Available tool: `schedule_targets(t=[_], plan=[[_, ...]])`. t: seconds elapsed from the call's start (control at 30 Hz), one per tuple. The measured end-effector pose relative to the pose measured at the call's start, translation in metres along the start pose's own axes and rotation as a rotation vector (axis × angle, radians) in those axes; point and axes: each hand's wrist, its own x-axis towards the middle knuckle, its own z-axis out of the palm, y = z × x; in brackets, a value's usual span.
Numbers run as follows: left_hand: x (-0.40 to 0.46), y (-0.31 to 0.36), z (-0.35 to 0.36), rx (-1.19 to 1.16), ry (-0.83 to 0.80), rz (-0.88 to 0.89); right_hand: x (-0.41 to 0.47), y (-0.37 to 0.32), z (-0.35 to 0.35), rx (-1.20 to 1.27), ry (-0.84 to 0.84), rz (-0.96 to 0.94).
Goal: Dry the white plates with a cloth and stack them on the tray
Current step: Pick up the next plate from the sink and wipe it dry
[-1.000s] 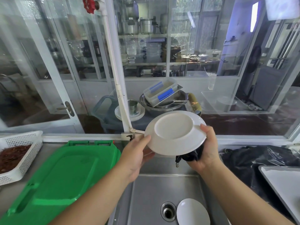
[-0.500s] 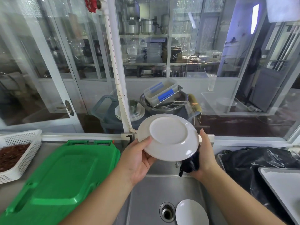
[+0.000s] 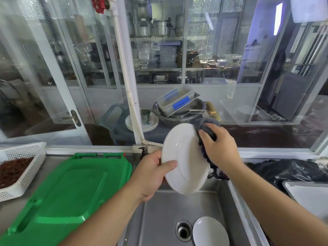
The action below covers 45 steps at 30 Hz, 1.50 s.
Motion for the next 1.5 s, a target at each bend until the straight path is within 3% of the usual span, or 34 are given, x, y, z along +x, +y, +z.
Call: schedule_targets(t=[0.3,0.4,0.5,0.6,0.83,1.03,1.13,1.23,1.4,1.5], plan=[[0.0,0.003,0.002,-0.032,-0.023,0.055,-0.038,-0.061,0.021,-0.197,-0.069,-0.775],[-0.003,0.001,-0.003,-0.021,-0.029,0.082,-0.038,-0.062,0.026,-0.239,-0.016,-0.89],[-0.008,-0.001,-0.003,-0.032,-0.046,0.091,-0.022,-0.065,0.026,-0.142,0.079,-0.764],[-0.011,0.0,-0.005,-0.012,-0.025,0.137,-0.003,-0.057,0.02,0.037,0.103,-0.449],[-0.013,0.002,-0.007,0.067,0.027,0.252,0.001,-0.022,0.008,0.561,0.008,0.344],[-0.008,-0.001,-0.005,0.135,0.068,0.271,-0.016,0.011,0.034,1.02,-0.057,0.757],[-0.008,-0.004,-0.001,0.089,0.059,0.228,-0.019,0.016,0.038,1.081,-0.007,0.792],[-0.006,-0.002,0.0,0.022,0.071,0.133,-0.014,0.017,0.035,0.994,0.065,0.701],[-0.003,0.028,-0.013,-0.248,0.016,-0.103,-0.006,0.01,0.019,0.825,0.007,0.518],[-0.001,0.038,-0.021,-0.149,-0.013,-0.141,-0.002,0.007,0.009,0.715,-0.027,0.458]])
